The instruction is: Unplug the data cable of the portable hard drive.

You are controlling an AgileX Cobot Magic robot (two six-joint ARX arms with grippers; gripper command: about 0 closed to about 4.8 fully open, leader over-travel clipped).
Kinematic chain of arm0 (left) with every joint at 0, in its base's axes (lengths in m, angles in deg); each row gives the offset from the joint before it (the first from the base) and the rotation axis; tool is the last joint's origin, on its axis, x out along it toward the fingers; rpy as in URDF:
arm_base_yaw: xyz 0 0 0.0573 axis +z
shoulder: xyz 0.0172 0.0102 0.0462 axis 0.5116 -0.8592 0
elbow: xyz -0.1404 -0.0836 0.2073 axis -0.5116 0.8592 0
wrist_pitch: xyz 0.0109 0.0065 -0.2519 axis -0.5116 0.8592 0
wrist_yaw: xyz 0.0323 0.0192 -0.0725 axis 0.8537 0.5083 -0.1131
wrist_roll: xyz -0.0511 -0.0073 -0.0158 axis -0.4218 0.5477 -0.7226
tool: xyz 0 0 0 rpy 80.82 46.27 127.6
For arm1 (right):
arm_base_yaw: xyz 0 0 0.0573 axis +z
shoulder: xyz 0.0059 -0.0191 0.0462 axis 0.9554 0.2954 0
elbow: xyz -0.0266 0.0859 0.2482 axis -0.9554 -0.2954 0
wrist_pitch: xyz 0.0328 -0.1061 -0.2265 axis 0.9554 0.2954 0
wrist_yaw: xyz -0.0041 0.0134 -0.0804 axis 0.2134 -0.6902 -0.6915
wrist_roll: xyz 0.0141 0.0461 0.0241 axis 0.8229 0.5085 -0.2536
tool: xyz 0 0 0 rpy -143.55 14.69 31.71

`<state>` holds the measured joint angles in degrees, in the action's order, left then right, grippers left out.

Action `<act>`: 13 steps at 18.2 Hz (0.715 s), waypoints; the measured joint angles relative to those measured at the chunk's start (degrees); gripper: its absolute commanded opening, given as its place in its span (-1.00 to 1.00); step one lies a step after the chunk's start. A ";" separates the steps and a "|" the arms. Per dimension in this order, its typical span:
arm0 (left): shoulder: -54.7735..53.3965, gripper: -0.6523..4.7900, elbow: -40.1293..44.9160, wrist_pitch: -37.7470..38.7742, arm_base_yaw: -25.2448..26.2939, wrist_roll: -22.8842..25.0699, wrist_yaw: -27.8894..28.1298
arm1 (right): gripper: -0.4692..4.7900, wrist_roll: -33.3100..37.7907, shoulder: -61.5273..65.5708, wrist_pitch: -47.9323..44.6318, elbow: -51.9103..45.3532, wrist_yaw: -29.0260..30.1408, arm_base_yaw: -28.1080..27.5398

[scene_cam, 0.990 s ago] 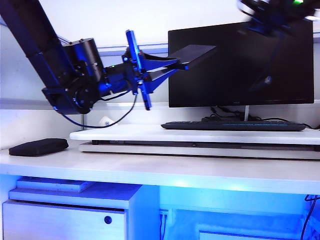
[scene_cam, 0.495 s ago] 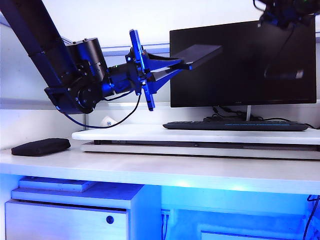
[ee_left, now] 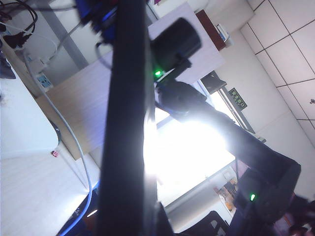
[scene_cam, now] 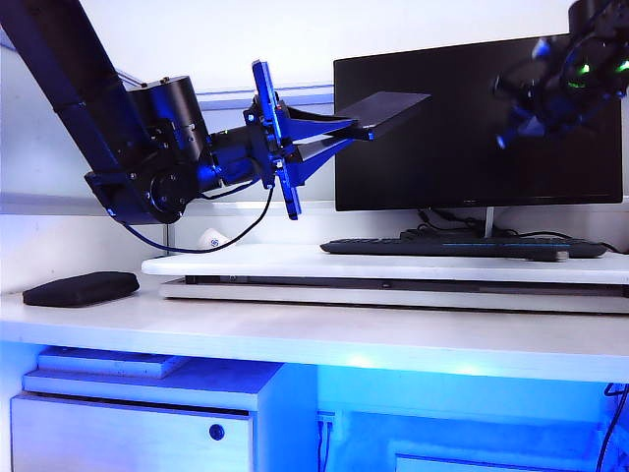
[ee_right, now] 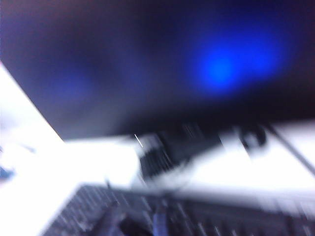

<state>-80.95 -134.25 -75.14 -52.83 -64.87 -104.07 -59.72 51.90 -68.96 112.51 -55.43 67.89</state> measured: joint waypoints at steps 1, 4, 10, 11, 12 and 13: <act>0.00 -0.78 0.02 0.00 -0.02 0.00 -0.04 | -0.19 -0.87 0.22 3.52 0.02 -0.15 0.00; 0.00 -0.78 0.02 0.00 0.00 0.02 -0.26 | 0.11 -10.69 0.22 10.05 0.07 -0.33 0.00; 0.00 -0.78 0.02 0.00 0.11 0.02 -0.26 | 0.78 -32.26 0.22 26.49 0.13 -7.48 0.98; 0.00 -0.78 0.02 0.00 0.11 0.02 -0.26 | 0.86 -35.32 0.22 29.70 0.13 -9.40 0.98; 0.00 -0.78 0.02 0.02 0.11 0.02 -0.26 | 0.86 -36.92 0.22 31.47 0.13 -10.67 1.01; 0.02 -0.78 0.02 0.00 0.11 0.04 -0.26 | 0.88 -38.42 0.22 33.00 0.13 -11.87 1.03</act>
<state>-80.93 -134.23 -75.14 -52.72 -64.82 -104.33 -98.15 52.12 -35.95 112.64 -67.30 68.92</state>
